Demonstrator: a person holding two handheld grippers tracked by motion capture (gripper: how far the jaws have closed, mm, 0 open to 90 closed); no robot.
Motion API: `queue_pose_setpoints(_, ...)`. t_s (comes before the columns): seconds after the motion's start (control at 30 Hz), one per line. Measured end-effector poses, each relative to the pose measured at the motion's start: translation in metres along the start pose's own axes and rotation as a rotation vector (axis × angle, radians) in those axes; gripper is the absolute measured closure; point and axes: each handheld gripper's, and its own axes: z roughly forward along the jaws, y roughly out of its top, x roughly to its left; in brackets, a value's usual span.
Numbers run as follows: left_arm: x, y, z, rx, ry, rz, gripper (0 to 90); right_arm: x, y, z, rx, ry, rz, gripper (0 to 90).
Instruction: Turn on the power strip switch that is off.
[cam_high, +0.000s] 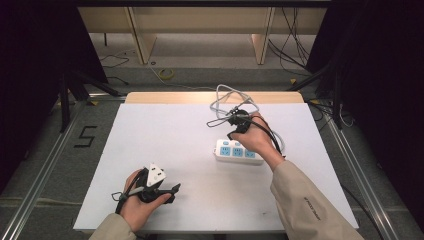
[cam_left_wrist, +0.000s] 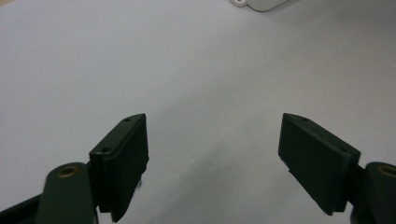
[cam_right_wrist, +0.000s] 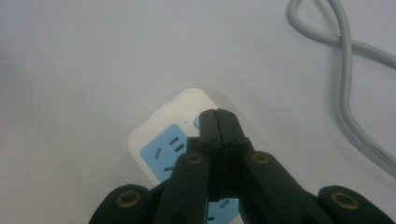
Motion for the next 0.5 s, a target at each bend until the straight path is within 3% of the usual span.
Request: queue_pose_setpoints(0.5, -0.0001, 0.0003, 0.0004, -0.001, -0.002, 0.002, 24.3, -0.0018, 0.0036, 0.0079, 0.015, 0.000, 0.012, 90.0)
